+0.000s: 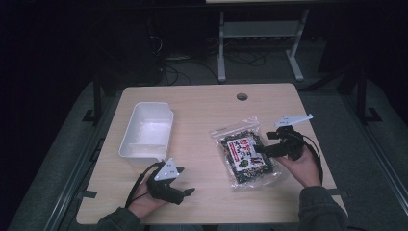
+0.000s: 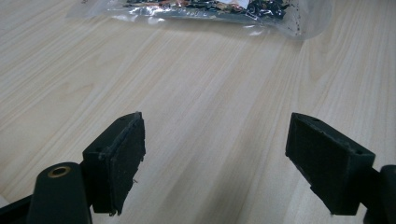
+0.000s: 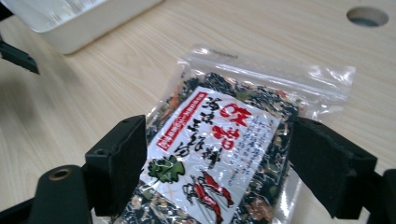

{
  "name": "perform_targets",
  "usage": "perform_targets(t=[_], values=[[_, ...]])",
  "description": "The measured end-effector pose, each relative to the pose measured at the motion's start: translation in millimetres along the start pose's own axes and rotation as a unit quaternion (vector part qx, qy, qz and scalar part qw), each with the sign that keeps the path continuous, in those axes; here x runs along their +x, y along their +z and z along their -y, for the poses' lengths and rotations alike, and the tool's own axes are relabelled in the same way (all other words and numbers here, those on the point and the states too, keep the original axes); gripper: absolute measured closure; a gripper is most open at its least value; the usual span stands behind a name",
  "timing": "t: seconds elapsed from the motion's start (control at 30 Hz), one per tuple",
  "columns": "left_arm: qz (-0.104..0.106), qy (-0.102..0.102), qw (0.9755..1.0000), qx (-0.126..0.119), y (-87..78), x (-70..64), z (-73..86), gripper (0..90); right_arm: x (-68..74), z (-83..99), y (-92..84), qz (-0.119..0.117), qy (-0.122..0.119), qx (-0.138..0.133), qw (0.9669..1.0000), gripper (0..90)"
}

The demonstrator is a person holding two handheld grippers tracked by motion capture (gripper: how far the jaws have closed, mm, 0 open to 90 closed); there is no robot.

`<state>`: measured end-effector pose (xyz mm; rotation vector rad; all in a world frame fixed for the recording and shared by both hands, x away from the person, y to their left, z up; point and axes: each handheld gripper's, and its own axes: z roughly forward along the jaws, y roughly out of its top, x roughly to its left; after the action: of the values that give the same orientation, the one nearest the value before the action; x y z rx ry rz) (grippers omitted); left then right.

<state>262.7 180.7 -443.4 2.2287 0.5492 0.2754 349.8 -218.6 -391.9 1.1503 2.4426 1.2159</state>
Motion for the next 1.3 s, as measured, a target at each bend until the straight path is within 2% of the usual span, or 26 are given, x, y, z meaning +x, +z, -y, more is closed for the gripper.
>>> perform_targets(t=[0.07, 0.13, 0.2, 0.23, 0.3, 0.33, 0.47, 0.5, 0.53, 0.57, 0.6, 0.63, 0.77, 0.87, 0.9, 1.1, 1.3], values=[[0.000, 0.001, 1.0000, -0.001, -1.1, 0.3, 0.1, 19.4, -4.1, 0.6, -1.2, 0.000, 0.010, 0.006, 0.9999, 21.1], [0.001, 0.000, 1.0000, 0.000, -1.2, 0.5, 0.2, 19.4, -4.8, 2.5, -1.5, 0.003, 0.010, 0.007, 0.9999, 21.9], [0.001, 0.002, 1.0000, 0.001, -1.0, 0.3, 0.2, 19.5, -6.5, 8.3, -1.5, 0.005, 0.012, 0.025, 0.9996, 23.0], [0.002, 0.003, 1.0000, 0.001, -1.0, 0.0, 0.1, 19.5, -6.5, 8.3, -1.5, 0.005, 0.012, 0.025, 0.9996, 23.0], [0.002, 0.003, 1.0000, 0.000, -0.8, -0.5, -0.2, 19.5, -6.9, 14.4, -1.7, 0.001, 0.013, 0.025, 0.9996, 27.5], [0.002, 0.003, 1.0000, 0.000, -0.6, -0.6, -0.3, 19.5, -8.0, 17.5, -0.8, 0.001, 0.014, 0.028, 0.9995, 27.1], [0.003, 0.003, 1.0000, 0.002, 0.3, -0.7, -0.2, 19.5, -12.7, 31.4, 4.0, -0.002, 0.028, 0.044, 0.9987, 31.8], [0.003, 0.003, 1.0000, 0.002, 0.1, -0.8, -0.3, 19.6, -16.3, 36.3, 6.0, -0.003, 0.036, 0.062, 0.9974, 37.6], [0.003, 0.004, 1.0000, 0.001, -0.2, -0.7, -0.3, 19.6, -16.3, 36.3, 6.0, -0.003, 0.036, 0.062, 0.9974, 37.6], [0.003, 0.004, 1.0000, 0.001, -0.5, -0.7, -0.3, 19.6, -17.3, 38.8, 5.6, -0.001, 0.037, 0.062, 0.9974, 41.8], [0.003, 0.004, 1.0000, 0.000, -0.6, -0.6, -0.2, 19.6, -20.8, 43.1, 4.6, -0.007, 0.050, 0.059, 0.9970, 47.9], [0.003, 0.004, 1.0000, 0.001, -0.6, -0.4, -0.2, 19.6, -20.8, 43.1, 4.6, -0.007, 0.050, 0.059, 0.9970, 47.9], [0.005, 0.006, 1.0000, 0.003, -0.4, -0.7, -0.3, 19.7, -28.7, 51.6, 6.0, 0.005, 0.066, 0.080, 0.9946, 60.7], [0.005, 0.007, 1.0000, 0.002, -0.6, -0.9, -0.4, 19.7, -30.1, 53.7, 7.1, 0.009, 0.069, 0.094, 0.9931, 63.5], [0.005, 0.007, 1.0000, 0.002, -0.6, -0.7, -0.3, 19.8, -30.2, 55.4, 7.6, 0.014, 0.066, 0.100, 0.9928, 67.9], [0.005, 0.007, 1.0000, 0.002, -1.0, -0.5, -0.3, 19.8, -29.1, 62.6, 9.0, 0.010, 0.063, 0.119, 0.9909, 75.2], [0.004, 0.007, 1.0000, 0.001, -1.2, -0.3, -0.4, 19.8, -18.9, 64.9, 7.3, -0.001, 0.051, 0.133, 0.9898, 76.7]])
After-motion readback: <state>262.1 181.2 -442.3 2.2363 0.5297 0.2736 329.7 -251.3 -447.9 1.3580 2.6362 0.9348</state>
